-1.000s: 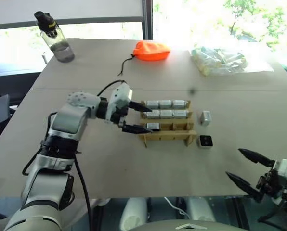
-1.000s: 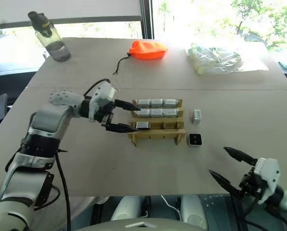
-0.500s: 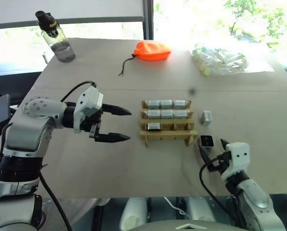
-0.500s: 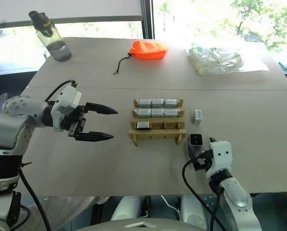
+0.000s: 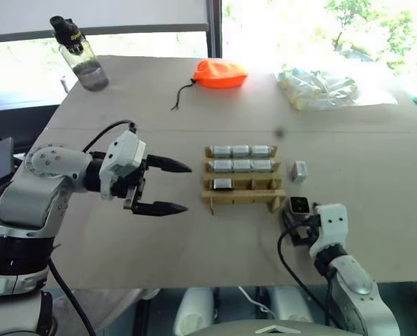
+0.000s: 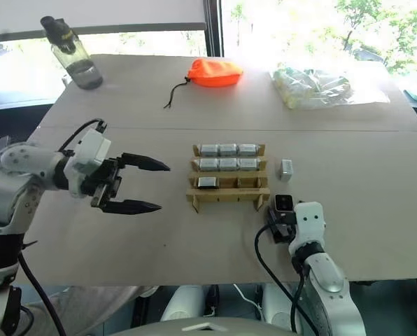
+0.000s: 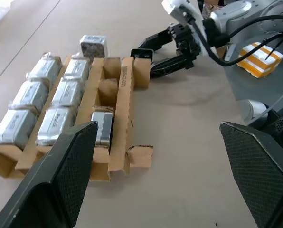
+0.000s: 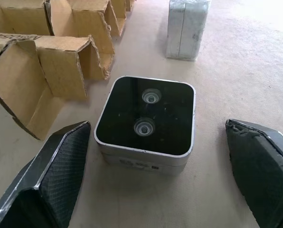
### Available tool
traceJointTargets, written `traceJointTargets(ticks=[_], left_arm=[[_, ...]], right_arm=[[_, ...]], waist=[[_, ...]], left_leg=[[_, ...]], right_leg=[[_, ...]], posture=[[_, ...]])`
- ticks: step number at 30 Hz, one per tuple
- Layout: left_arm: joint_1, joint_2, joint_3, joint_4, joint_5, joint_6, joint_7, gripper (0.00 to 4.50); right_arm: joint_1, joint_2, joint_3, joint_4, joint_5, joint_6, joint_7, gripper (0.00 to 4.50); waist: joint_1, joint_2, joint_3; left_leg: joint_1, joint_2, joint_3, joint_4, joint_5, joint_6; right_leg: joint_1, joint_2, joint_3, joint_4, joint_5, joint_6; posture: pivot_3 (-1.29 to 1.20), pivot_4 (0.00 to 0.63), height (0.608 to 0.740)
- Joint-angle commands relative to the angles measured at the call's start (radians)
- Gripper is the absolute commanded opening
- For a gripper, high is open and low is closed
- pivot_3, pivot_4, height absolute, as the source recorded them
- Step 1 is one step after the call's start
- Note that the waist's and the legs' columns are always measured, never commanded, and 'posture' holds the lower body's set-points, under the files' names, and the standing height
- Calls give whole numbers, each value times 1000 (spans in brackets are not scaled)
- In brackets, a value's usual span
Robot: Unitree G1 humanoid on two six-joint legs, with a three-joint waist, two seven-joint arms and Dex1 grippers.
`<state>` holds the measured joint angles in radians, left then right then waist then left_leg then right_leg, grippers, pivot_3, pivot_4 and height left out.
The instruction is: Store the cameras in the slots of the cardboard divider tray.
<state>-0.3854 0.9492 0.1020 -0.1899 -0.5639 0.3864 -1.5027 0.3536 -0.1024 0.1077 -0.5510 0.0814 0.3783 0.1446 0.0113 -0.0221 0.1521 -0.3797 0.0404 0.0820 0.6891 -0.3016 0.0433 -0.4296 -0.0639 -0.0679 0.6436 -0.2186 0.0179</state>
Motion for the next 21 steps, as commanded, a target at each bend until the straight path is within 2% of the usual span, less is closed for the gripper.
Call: traceJointTargets(ticks=[1,3,4,6,10,13,16,19,21], left_arm=[[3,-6,38,-53,1,-81,11,4253],[8,-6,39,-64,-2,-87,19,4253],[10,-5,40,-68,-4,-88,22,4310],[11,-7,43,-71,-5,-100,30,4310],[6,-15,49,-75,-19,-111,47,4310],[-6,-22,45,-85,-36,-95,65,4310],[-52,-20,-25,-98,-34,14,114,4310],[-135,-51,-97,-48,-6,78,144,4310],[-204,-80,-142,-1,3,110,143,4310]], right_arm=[[-2,7,-8,-1,-4,-13,-18,4500],[1,7,-10,3,-6,-18,-20,4500],[3,7,-10,4,-7,-22,-21,4008],[6,5,-10,4,-9,-29,-23,3752],[6,-4,-6,2,-15,-39,-22,1864],[5,-9,-12,-3,-23,-59,-23,1864],[-25,-82,-50,-14,-87,-197,-4,1864],[-73,-201,-85,6,-130,-315,61,1864],[-125,-356,-83,30,-197,-438,158,1864]], waist=[[0,0,0],[0,0,0],[0,0,0],[0,0,0],[0,0,0],[0,0,0],[2,0,0],[2,0,0],[1,-1,0]], left_leg=[[0,0,0,0,0,0],[0,0,0,0,0,0],[0,0,1,0,0,0],[0,0,1,0,0,0],[0,0,1,0,0,0],[0,0,1,0,0,0],[0,0,1,0,0,0],[0,-2,1,0,0,0],[0,-3,2,1,0,0]], right_leg=[[0,0,0,0,0,0],[0,0,0,0,0,0],[0,0,0,0,0,0],[0,0,0,0,0,0],[0,0,0,0,0,0],[0,0,0,0,0,0],[0,0,0,0,0,0],[0,0,2,0,-1,2],[1,0,3,0,-1,3]], posture=[[0,150,740],[0,150,740],[0,150,740],[0,150,740],[0,150,740],[0,150,740],[0,150,740],[0,150,740],[0,150,740]])
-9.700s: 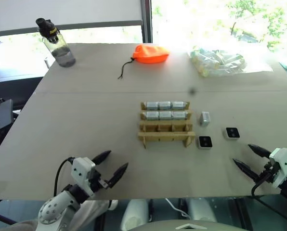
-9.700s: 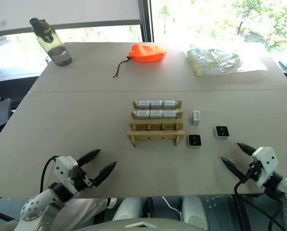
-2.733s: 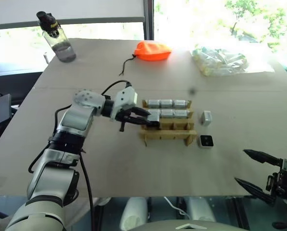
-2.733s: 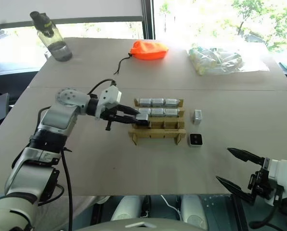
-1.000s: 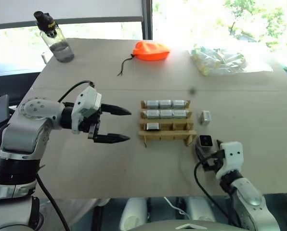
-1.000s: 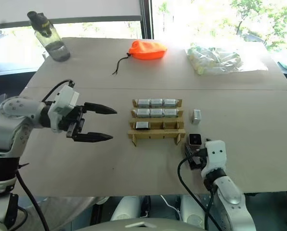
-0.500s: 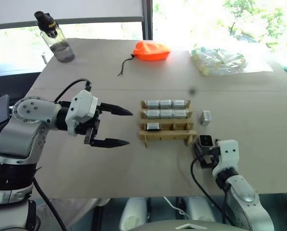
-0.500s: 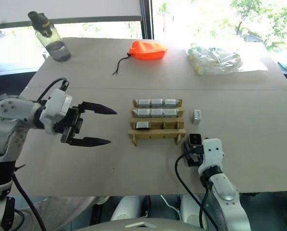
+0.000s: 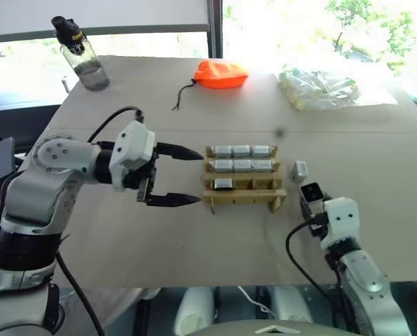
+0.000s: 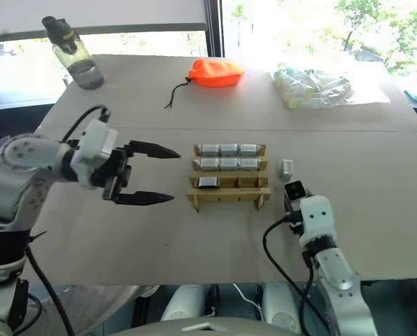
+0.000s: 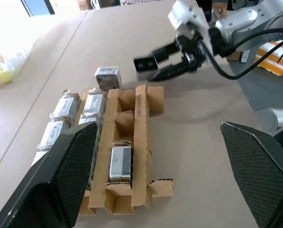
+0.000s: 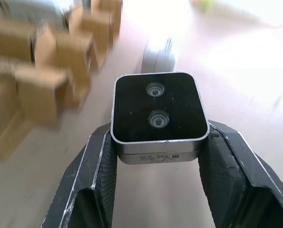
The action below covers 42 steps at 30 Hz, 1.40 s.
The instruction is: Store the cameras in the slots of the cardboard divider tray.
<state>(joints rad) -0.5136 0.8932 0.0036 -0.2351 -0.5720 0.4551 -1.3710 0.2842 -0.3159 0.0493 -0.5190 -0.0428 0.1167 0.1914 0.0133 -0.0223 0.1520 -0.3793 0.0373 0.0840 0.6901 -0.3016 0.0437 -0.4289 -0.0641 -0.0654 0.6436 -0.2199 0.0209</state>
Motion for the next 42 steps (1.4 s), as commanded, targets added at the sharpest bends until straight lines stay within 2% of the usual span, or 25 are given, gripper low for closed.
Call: traceJointTargets(ticks=[1,6,10,14,20,28,31,34,36,37,41,42], left_arm=[[-110,-41,-72,69,26,59,19,4310],[-187,-141,-147,106,22,123,29,4310],[-228,-181,-209,175,63,115,-4,4310],[-286,-233,-244,262,83,117,-32,4310],[-310,-265,-265,303,85,166,-60,4310],[-276,-255,-263,262,90,195,-60,4310],[-266,-253,-275,246,89,202,-70,3494],[-260,-252,-280,243,93,203,-73,1900],[-260,-250,-285,244,97,205,-79,1355],[-260,-249,-288,246,100,205,-82,756],[-261,-244,-299,244,109,205,-90,680],[-262,-244,-301,245,110,204,-90,680]], right_arm=[[-89,-217,-26,6,-100,-235,156,1864],[-270,-458,-3,81,-213,-450,280,1864],[-393,-524,47,152,-267,-571,329,1864],[-519,-524,119,217,-309,-682,369,1864],[-697,-425,244,316,-412,-774,373,1864],[-731,-388,269,360,-459,-822,359,1864],[-729,-383,270,363,-461,-825,357,1864],[-712,-383,269,359,-461,-827,356,1864],[-704,-386,265,355,-460,-829,355,1864],[-699,-386,261,354,-460,-828,354,1864],[-692,-394,247,355,-465,-821,352,1864],[-689,-397,242,351,-467,-805,357,2364]], waist=[[-2,0,0],[-8,0,0],[-8,-1,0],[-5,-1,0],[-6,-1,0],[0,-1,1],[-1,-1,1],[-2,-1,1],[-1,-1,1],[-1,-1,1],[-2,-1,1],[-1,-1,1]], left_leg=[[0,0,0,0,0,0],[0,1,-1,0,0,0],[-1,1,-1,-2,0,0],[-1,0,0,0,0,0],[-1,1,0,2,0,0],[-3,1,-1,2,0,0],[-3,1,-1,3,0,0],[-3,1,0,3,0,0],[-3,1,-1,3,0,0],[-3,1,-1,3,0,0],[-3,1,0,4,0,0],[-3,1,0,4,0,0]], right_leg=[[0,0,0,0,0,0],[0,4,0,0,2,-3],[-1,5,0,-1,2,-3],[-1,3,0,-1,2,-3],[-1,3,0,0,2,-3],[-2,1,-1,0,2,-3],[-2,1,-1,0,2,-3],[-1,2,-1,1,2,-3],[-2,2,-1,2,2,-3],[-2,2,-1,2,2,-3],[-1,2,0,1,2,-3],[-1,2,-1,1,2,-3]], posture=[[0,150,740],[0,150,740],[0,150,740],[0,150,740],[0,150,740],[0,150,740],[0,150,740],[0,150,740],[0,150,740],[0,150,740],[0,150,740],[0,150,740]])
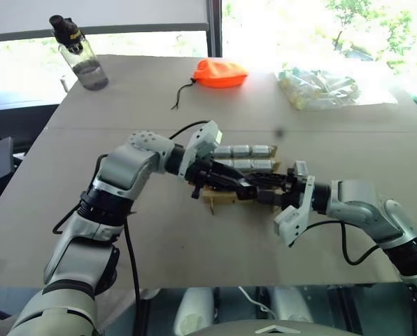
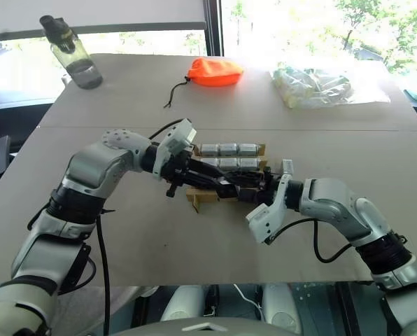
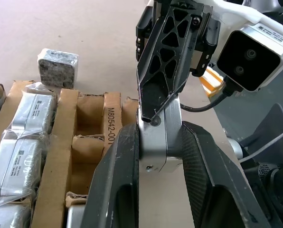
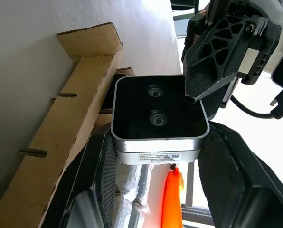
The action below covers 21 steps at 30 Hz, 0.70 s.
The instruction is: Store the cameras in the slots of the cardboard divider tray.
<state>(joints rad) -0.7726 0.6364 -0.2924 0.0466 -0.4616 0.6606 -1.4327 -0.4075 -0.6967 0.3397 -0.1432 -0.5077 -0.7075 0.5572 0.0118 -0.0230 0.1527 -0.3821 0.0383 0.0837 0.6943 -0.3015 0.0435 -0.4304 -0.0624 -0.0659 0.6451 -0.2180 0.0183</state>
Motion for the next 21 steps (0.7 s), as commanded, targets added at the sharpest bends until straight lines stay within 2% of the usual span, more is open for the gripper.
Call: traceJointTargets(ticks=[1,2,4,5,12,17,21], left_arm=[[-6,11,-6,-33,1,-3,-28,680],[-11,7,-6,-28,4,-8,-27,680],[-22,-3,-3,-17,6,-12,-25,680],[-27,-6,-2,-12,7,-13,-25,680],[-81,-38,7,63,45,-81,-19,680],[-138,-57,13,163,89,-156,-26,680],[-179,-55,-2,264,162,-238,-25,680]], right_arm=[[5,-17,-54,-27,0,31,-6,2896],[2,-18,-56,-31,3,38,-4,3238],[-9,-13,-62,-40,8,41,-10,4247],[-11,-10,-67,-44,9,44,-15,4500],[110,-35,-154,-91,124,119,-1,4500],[412,-82,-316,-249,441,329,82,4500],[740,-60,-488,-452,778,556,101,4500]], waist=[[0,0,0],[1,0,0],[0,0,0],[0,0,0],[4,0,0],[6,0,0],[5,1,0]], left_leg=[[0,0,0,0,0,0],[0,0,0,0,0,0],[0,0,0,0,0,0],[0,0,0,0,0,0],[-1,0,-2,1,0,0],[-2,-1,-4,1,0,0],[-1,-1,-4,1,0,0]], right_leg=[[0,0,0,0,0,0],[0,0,0,0,0,0],[0,0,0,0,0,0],[0,0,0,0,0,0],[0,0,-1,0,0,0],[1,-1,-3,-1,0,0],[2,0,-3,0,0,0]], posture=[[0,150,740],[0,150,740],[0,150,740],[0,150,740],[0,150,740],[0,150,740],[0,150,740]])
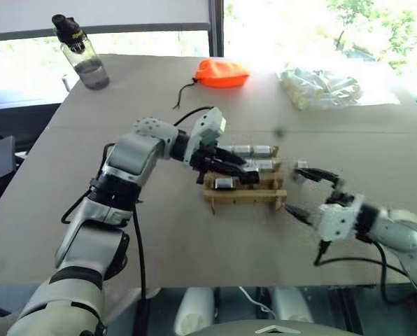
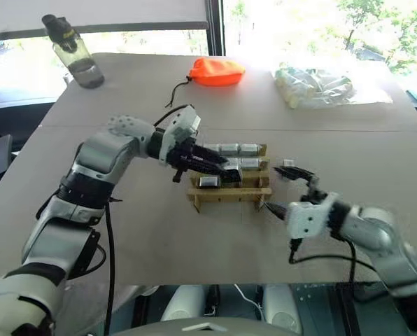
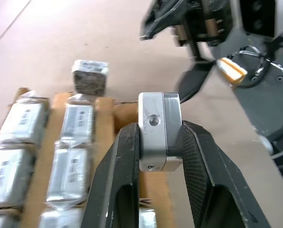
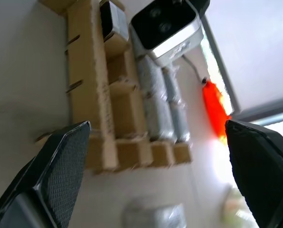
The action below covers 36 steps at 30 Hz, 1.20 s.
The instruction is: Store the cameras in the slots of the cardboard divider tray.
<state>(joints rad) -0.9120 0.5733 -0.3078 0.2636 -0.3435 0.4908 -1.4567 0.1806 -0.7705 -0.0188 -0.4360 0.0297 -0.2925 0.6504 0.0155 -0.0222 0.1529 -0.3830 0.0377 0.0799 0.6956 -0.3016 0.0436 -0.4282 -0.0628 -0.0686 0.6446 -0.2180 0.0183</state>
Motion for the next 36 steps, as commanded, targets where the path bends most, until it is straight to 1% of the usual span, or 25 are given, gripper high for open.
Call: traceJointTargets(ticks=[1,3,4,8,12,20,23,27,31,36], left_arm=[[-46,6,13,62,52,-80,-5,680],[-48,6,4,75,68,-96,-15,680],[-45,8,-4,77,80,-109,-20,680],[-38,3,-28,95,127,-153,-32,680],[-42,1,-31,112,155,-177,-38,680],[-7,-1,-30,48,149,-145,-43,680],[1,-4,-28,46,149,-134,-38,680],[25,-2,-33,25,153,-132,-31,680],[55,-7,-32,18,172,-159,-12,680],[70,-35,-31,20,180,-194,17,680]], right_arm=[[215,26,-169,-196,313,197,0,4500],[323,57,-223,-244,456,243,5,4500],[366,81,-244,-254,499,252,2,4500],[533,154,-264,-256,576,224,95,4500],[626,201,-262,-255,654,208,186,4500],[619,216,-298,-203,677,180,301,4500],[590,232,-317,-153,669,139,345,4500],[567,218,-345,-91,643,121,392,4500],[537,216,-361,-84,644,132,386,4500],[527,230,-361,-95,637,138,374,4500]], waist=[[0,0,0],[-4,0,0],[-4,0,0],[0,0,0],[0,0,0],[1,0,0],[1,0,0],[1,0,-1],[1,1,-1],[4,2,-3]], left_leg=[[0,0,-2,0,0,0],[2,1,-1,0,0,0],[3,1,0,0,0,0],[4,1,-3,2,-3,5],[3,1,-4,3,-3,6],[3,2,-4,4,-4,7],[3,2,-5,4,-4,7],[3,1,-5,3,-4,8],[3,2,-5,4,-4,8],[4,1,-5,4,-4,7]], right_leg=[[1,0,0,0,0,0],[2,1,0,0,0,0],[2,1,0,0,0,0],[5,1,1,0,-1,1],[6,1,0,0,-1,1],[6,1,1,0,-2,2],[6,1,0,0,-1,1],[6,1,1,-1,-1,1],[6,0,1,-1,-1,1],[8,0,0,-1,-1,1]], posture=[[0,150,740],[0,150,740],[0,150,740],[0,150,740],[0,150,740],[0,150,740],[0,150,740],[0,150,740],[0,150,740],[0,150,740]])
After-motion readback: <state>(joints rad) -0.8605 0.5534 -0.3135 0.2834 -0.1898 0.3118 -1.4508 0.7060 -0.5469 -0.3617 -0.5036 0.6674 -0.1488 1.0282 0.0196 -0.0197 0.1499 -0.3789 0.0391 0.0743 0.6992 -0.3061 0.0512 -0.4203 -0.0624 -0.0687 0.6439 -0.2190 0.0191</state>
